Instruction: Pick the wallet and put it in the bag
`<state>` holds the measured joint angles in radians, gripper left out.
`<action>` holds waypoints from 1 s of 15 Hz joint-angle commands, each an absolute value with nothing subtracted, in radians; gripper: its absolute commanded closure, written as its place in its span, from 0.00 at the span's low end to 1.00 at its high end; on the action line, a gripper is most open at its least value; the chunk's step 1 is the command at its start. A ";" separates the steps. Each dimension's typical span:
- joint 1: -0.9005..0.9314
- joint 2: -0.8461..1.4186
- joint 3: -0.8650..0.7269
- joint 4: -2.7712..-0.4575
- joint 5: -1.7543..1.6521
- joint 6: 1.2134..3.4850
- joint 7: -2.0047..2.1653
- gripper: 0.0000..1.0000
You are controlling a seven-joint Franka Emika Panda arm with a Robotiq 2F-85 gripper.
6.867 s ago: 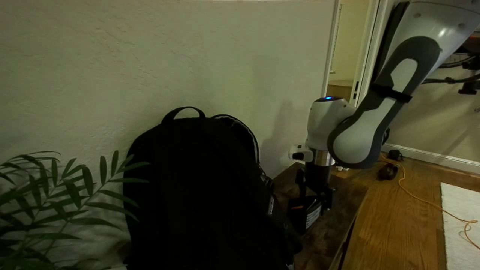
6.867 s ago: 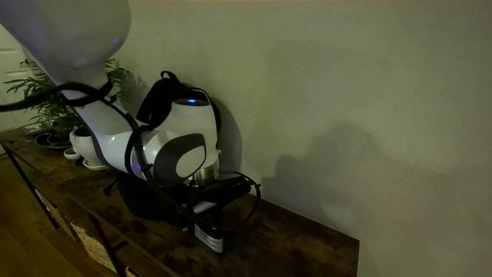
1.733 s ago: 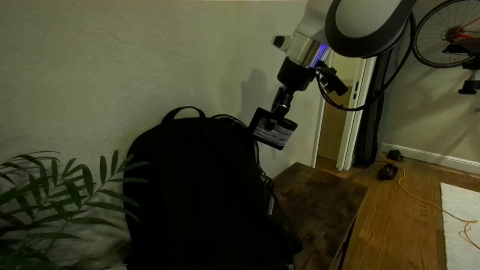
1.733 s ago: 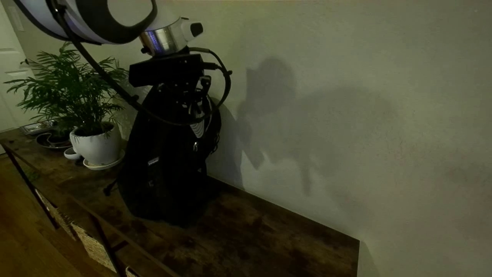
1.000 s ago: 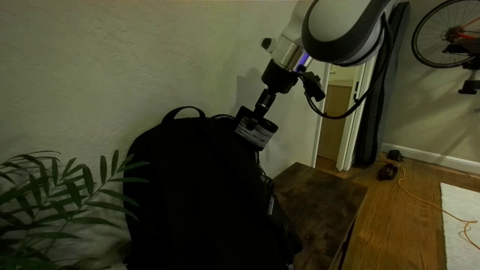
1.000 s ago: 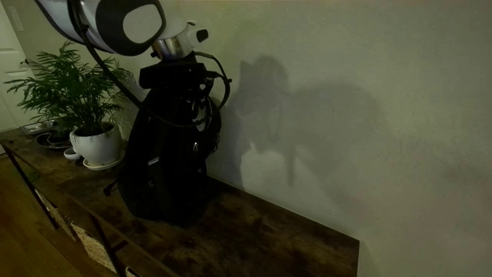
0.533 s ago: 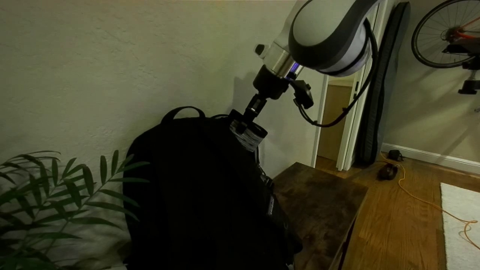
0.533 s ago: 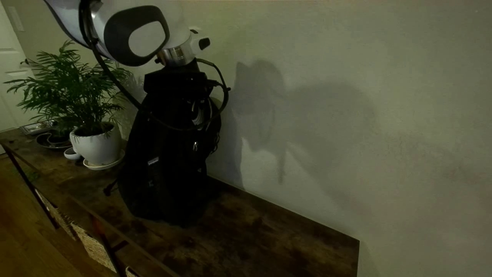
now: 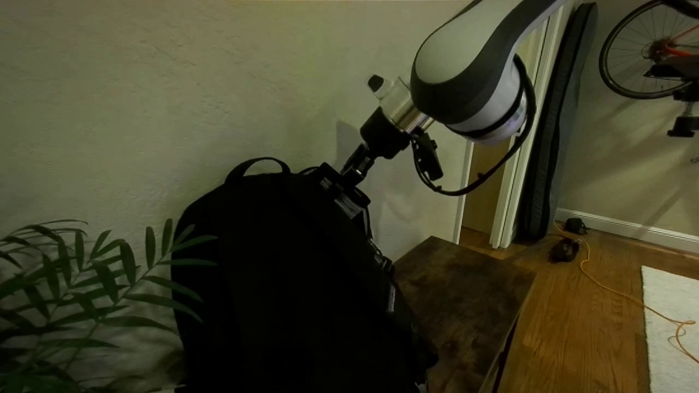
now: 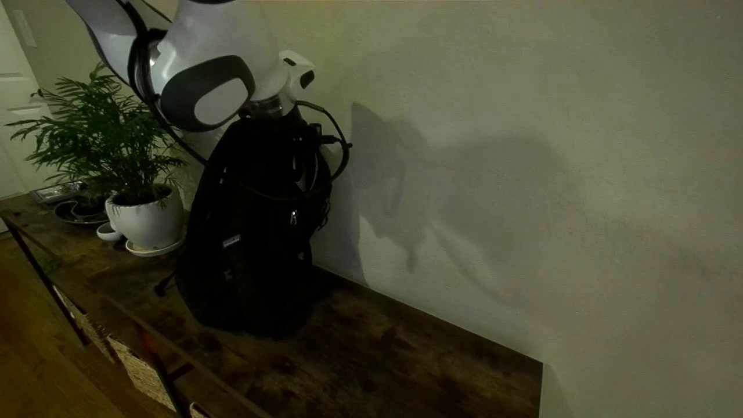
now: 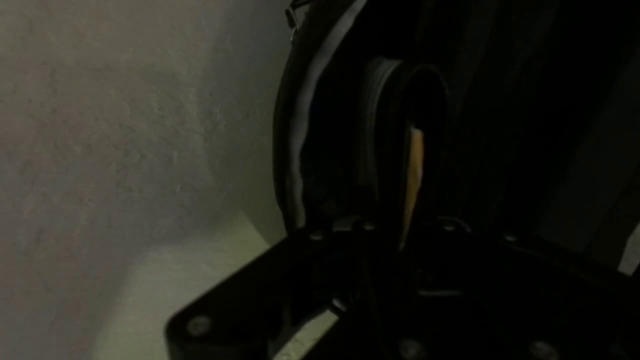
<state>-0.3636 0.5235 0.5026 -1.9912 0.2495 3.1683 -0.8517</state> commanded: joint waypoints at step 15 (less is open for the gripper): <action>-0.507 0.785 0.613 -1.922 -0.173 3.217 -0.923 0.96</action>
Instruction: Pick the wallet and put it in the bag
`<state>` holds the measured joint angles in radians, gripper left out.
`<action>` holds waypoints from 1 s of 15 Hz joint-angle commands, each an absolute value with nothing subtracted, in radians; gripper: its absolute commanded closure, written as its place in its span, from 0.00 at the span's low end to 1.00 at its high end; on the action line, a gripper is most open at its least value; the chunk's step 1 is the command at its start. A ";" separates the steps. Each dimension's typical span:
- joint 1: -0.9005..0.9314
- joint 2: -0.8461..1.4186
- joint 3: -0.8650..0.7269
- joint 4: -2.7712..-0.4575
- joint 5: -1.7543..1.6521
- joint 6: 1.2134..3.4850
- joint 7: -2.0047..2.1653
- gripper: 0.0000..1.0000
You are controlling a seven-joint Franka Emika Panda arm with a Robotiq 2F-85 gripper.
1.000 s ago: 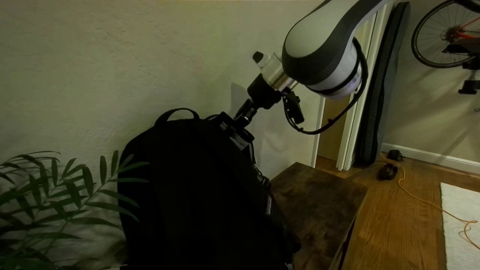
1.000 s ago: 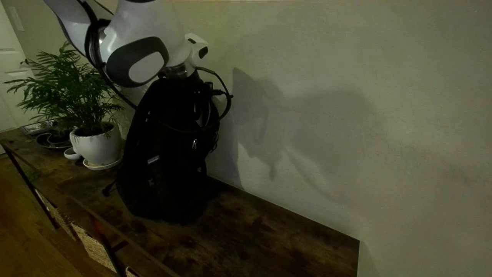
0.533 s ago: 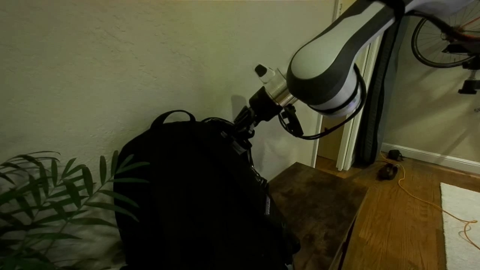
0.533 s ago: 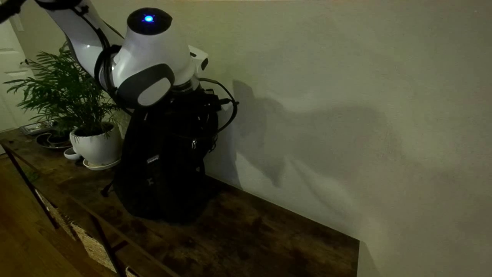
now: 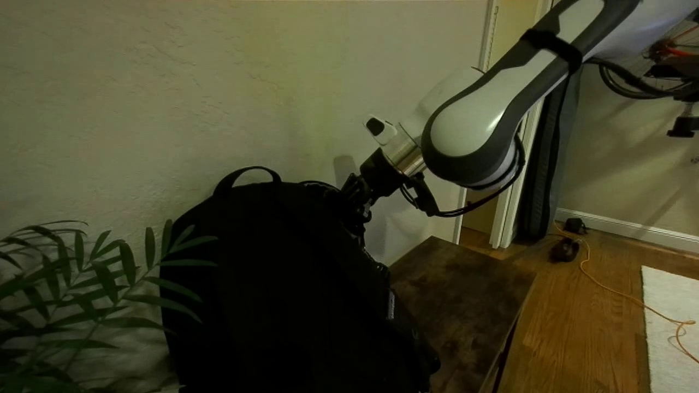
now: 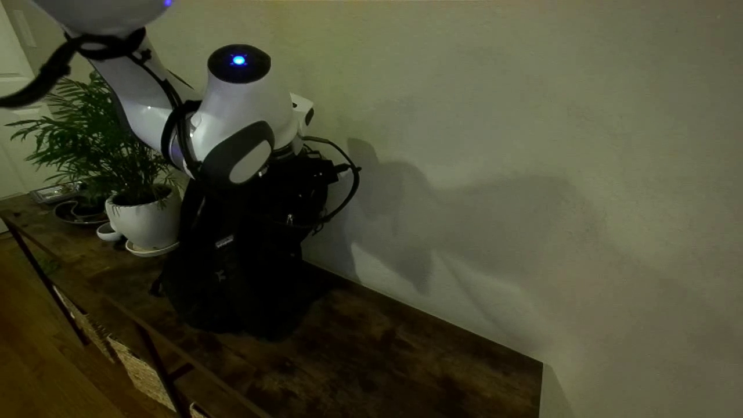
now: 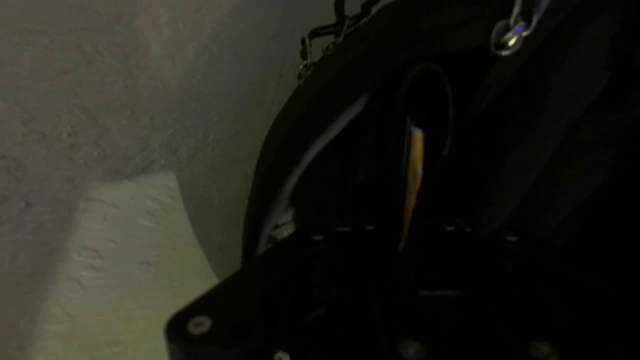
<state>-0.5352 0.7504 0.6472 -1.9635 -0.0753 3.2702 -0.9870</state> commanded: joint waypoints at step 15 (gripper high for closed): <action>-0.532 0.814 0.659 -1.857 -0.229 3.075 -0.925 0.00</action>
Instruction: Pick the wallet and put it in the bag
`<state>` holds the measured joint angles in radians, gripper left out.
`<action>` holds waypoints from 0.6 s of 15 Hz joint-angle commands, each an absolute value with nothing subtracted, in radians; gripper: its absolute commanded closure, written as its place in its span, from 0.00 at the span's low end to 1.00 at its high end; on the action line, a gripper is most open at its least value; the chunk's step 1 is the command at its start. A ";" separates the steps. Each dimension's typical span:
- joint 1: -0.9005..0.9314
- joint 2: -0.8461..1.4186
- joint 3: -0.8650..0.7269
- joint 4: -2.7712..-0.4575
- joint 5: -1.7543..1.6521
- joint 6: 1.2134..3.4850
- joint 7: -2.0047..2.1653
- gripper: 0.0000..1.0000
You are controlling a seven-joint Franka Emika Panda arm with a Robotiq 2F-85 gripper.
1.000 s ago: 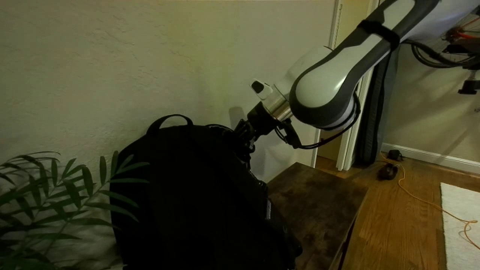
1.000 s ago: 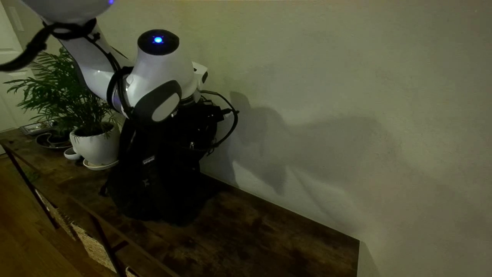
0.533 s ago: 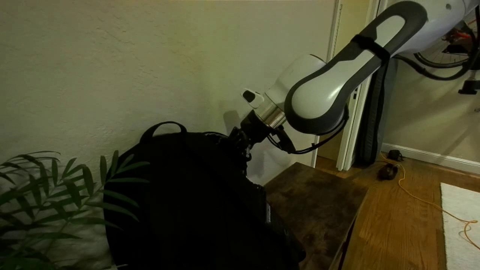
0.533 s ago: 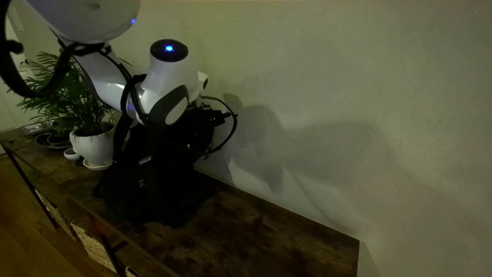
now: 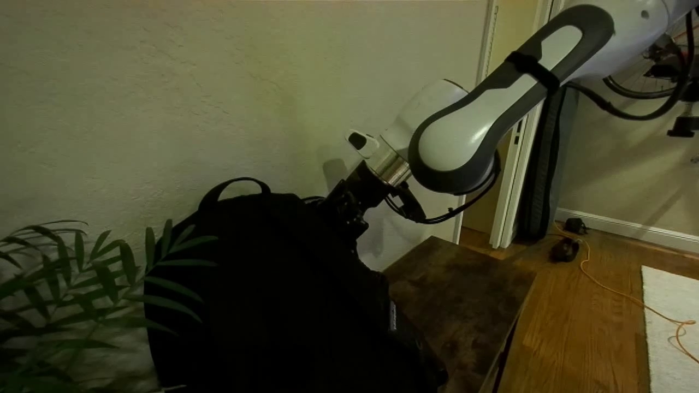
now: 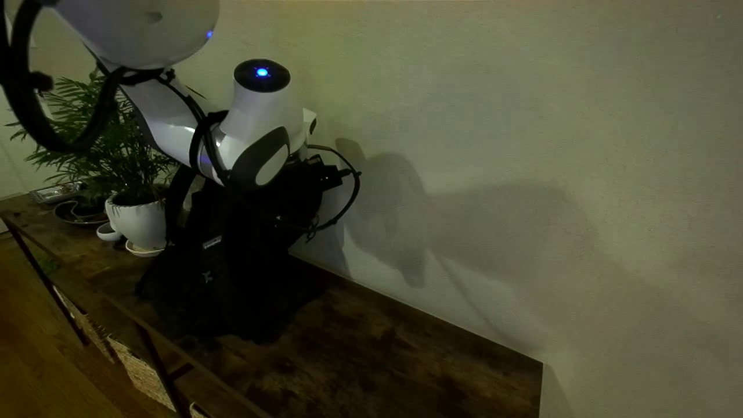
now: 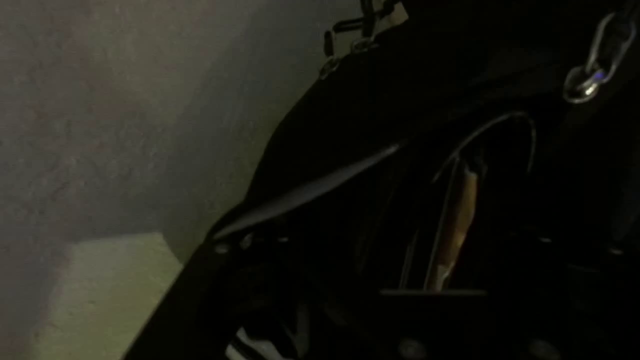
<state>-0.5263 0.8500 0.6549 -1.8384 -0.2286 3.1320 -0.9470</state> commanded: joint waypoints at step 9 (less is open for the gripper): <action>-0.511 0.721 0.650 -1.833 -0.068 2.652 -1.027 0.00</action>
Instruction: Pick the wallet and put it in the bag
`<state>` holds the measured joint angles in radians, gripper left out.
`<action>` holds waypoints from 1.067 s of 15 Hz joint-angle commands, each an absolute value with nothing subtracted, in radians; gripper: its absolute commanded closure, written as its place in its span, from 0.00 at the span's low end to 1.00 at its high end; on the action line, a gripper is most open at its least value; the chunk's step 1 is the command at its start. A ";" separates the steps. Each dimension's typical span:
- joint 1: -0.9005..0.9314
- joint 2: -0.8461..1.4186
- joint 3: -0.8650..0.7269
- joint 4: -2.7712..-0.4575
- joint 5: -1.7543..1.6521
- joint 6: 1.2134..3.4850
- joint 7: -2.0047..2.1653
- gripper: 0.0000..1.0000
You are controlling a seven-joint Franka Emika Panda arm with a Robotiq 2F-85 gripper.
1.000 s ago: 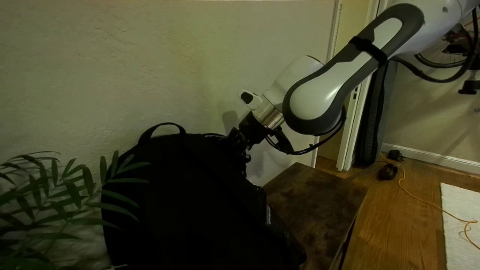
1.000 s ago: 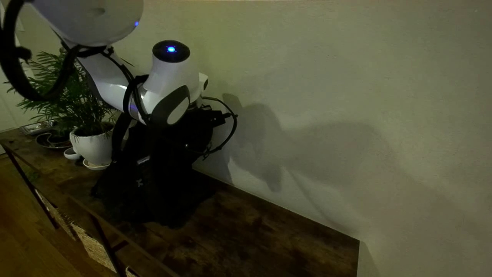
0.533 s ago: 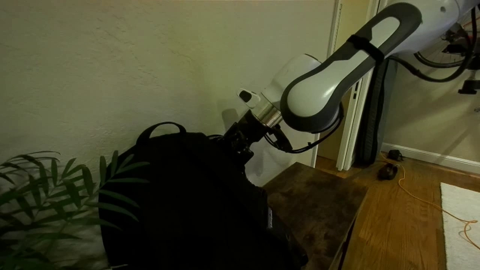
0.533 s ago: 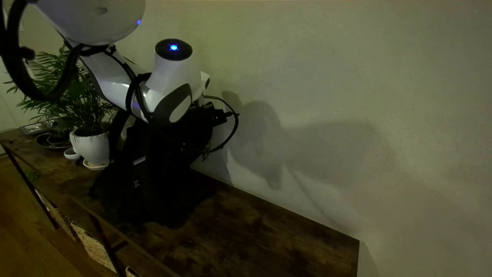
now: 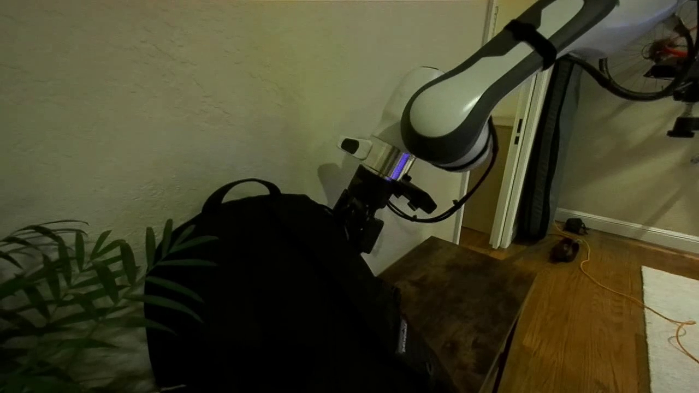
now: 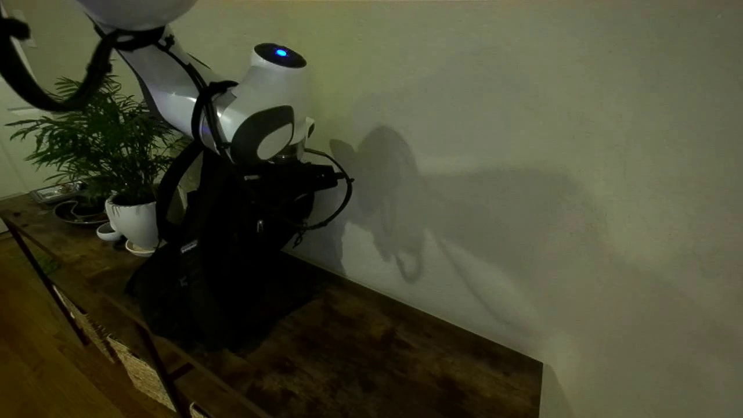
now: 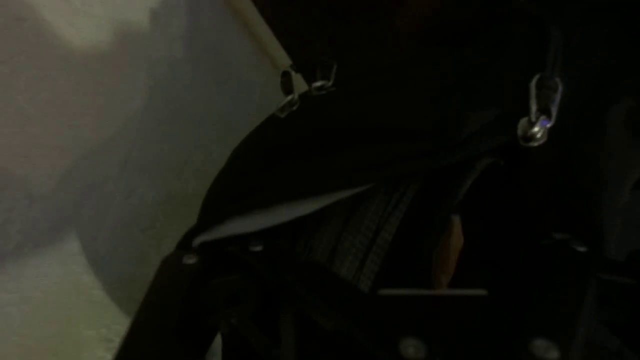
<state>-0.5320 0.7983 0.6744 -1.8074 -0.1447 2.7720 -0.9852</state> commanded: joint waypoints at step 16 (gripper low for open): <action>-0.257 0.399 0.362 -1.859 0.182 2.441 -1.004 0.00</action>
